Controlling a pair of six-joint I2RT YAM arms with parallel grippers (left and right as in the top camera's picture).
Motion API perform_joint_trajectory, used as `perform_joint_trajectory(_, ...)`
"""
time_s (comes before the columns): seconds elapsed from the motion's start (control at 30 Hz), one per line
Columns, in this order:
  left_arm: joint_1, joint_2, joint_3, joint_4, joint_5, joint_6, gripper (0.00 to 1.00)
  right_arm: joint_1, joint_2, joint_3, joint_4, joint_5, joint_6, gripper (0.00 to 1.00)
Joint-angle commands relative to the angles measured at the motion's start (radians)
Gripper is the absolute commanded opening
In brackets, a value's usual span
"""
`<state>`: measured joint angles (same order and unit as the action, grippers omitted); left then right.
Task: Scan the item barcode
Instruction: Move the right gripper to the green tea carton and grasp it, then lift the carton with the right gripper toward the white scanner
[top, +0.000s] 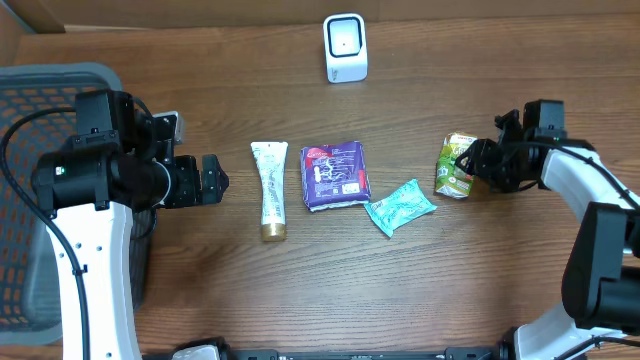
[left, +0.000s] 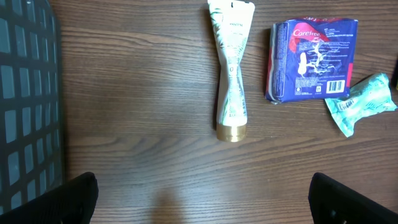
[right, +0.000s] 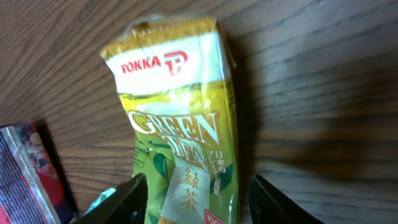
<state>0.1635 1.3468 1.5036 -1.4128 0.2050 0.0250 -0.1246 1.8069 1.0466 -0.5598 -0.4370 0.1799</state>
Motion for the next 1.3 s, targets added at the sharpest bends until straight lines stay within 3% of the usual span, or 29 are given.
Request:
perform_joint_trajectory(0.0, -0.007, 0.007, -0.002, 0.004, -0.005, -0.013, 1.0, -0.001, 0.027, -0.013, 0.031, -0.051, -0.005, 0.49)
perform_joint_trajectory(0.07, -0.007, 0.007, -0.002, 0.004, -0.005, -0.014, 1.0, -0.001, 0.055, -0.013, 0.054, -0.08, -0.019, 0.45)
perform_joint_trajectory(0.1, -0.007, 0.007, -0.002, 0.004, -0.005, -0.014, 0.99, -0.001, 0.089, -0.013, 0.079, -0.114, -0.026, 0.36)
perform_joint_trajectory(0.13, -0.007, 0.007, -0.002, 0.004, -0.005, -0.013, 0.99, 0.0, 0.102, -0.013, 0.086, -0.124, -0.026, 0.33)
perform_joint_trajectory(0.17, -0.007, 0.007, -0.002, 0.004, -0.005, -0.014, 0.99, 0.0, 0.129, -0.013, 0.099, -0.155, -0.025, 0.21)
perform_joint_trajectory(0.2, -0.007, 0.007, -0.002, 0.004, -0.005, -0.014, 1.0, 0.0, 0.137, -0.013, 0.101, -0.181, -0.025, 0.14)
perform_joint_trajectory(0.3, -0.007, 0.007, -0.002, 0.004, -0.005, -0.014, 0.99, -0.004, 0.127, -0.009, 0.097, -0.254, -0.024, 0.04)
perform_joint_trajectory(0.47, -0.007, 0.007, -0.002, 0.004, -0.005, -0.014, 0.99, -0.049, 0.069, 0.048, -0.006, -0.459, -0.026, 0.04)
perform_joint_trajectory(0.77, -0.007, 0.007, -0.002, 0.004, -0.005, -0.014, 0.99, -0.129, 0.0, 0.372, -0.629, -0.978, -0.363, 0.03)
perform_joint_trajectory(0.93, -0.007, 0.007, -0.002, 0.004, -0.005, -0.014, 1.0, -0.098, 0.0, 0.475, -0.79, -1.134, -0.413, 0.03)
perform_joint_trajectory(1.27, -0.007, 0.007, -0.002, 0.004, -0.006, -0.014, 0.99, -0.019, 0.0, 0.813, -0.889, -1.133, -0.14, 0.03)
